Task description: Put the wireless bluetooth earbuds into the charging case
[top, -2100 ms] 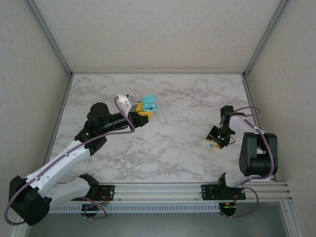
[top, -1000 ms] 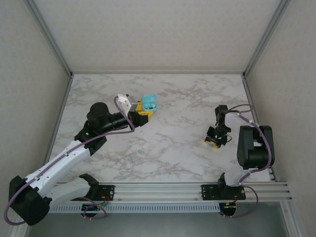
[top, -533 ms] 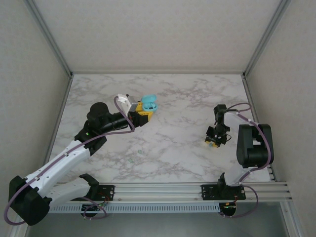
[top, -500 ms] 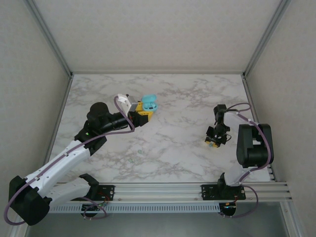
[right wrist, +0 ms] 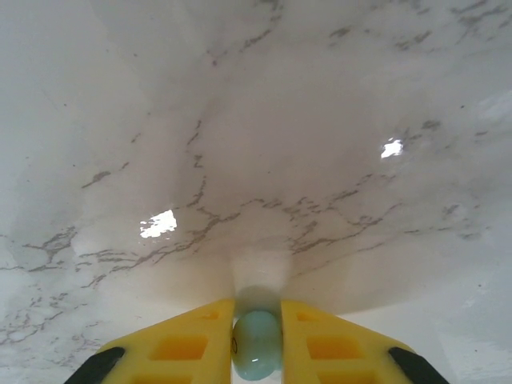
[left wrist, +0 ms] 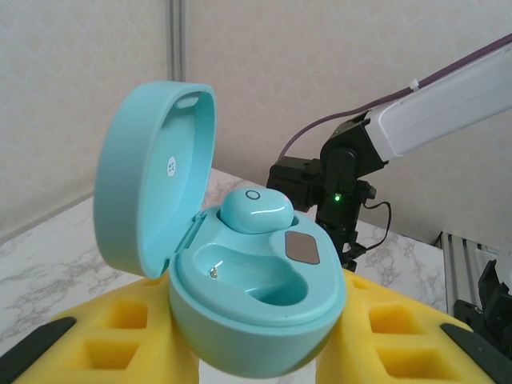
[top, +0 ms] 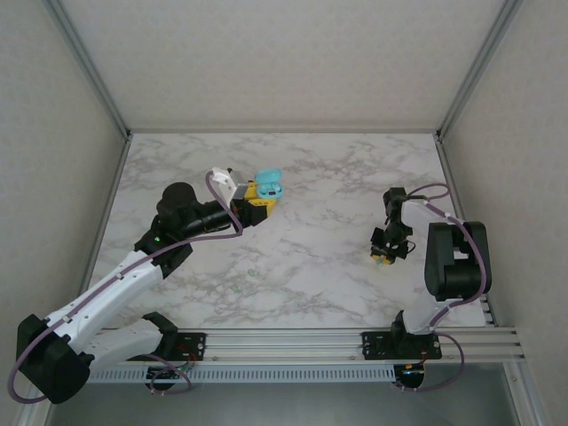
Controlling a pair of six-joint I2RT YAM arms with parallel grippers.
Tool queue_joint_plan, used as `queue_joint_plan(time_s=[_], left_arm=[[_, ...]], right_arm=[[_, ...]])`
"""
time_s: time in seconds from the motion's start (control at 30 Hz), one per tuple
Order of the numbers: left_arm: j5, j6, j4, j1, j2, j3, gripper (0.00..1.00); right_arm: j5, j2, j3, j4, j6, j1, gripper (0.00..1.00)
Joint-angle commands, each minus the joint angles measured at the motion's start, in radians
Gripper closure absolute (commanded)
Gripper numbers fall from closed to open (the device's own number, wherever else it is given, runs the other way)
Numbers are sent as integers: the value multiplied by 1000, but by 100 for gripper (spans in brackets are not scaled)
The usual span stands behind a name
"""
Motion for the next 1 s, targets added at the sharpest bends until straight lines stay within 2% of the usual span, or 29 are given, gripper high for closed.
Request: queue_joint_plan(time_s=[0.0, 0.07, 0.13, 0.23, 0.37, 0.5, 0.67, 0.8, 0.97], left_arm=[[-7, -12, 10, -10, 3, 34, 74], [-9, -12, 12, -10, 3, 31, 74], [-11, -11, 12, -10, 3, 31, 74], [-19, -5, 9, -10, 3, 27, 74], [-39, 6, 8, -10, 4, 22, 74], [-38, 10, 16, -10, 21, 22, 74], [-30, 6, 56, -10, 44, 18, 75], [-18, 3, 87, -13, 56, 12, 74], [-10, 11, 82, -19, 68, 22, 74]], right_arm=[[-8, -22, 29, -24, -17, 9, 82], [-52, -48, 33, -27, -28, 12, 84], [-152, -91, 40, -26, -35, 13, 84], [-361, -188, 53, -7, -30, 15, 84], [-711, -333, 99, 67, 38, 18, 84], [-875, -438, 205, 109, 121, 46, 84], [-876, -494, 372, 123, 178, 124, 83], [-789, -489, 466, 183, 227, 248, 82], [-686, -393, 587, 202, 211, 415, 83]])
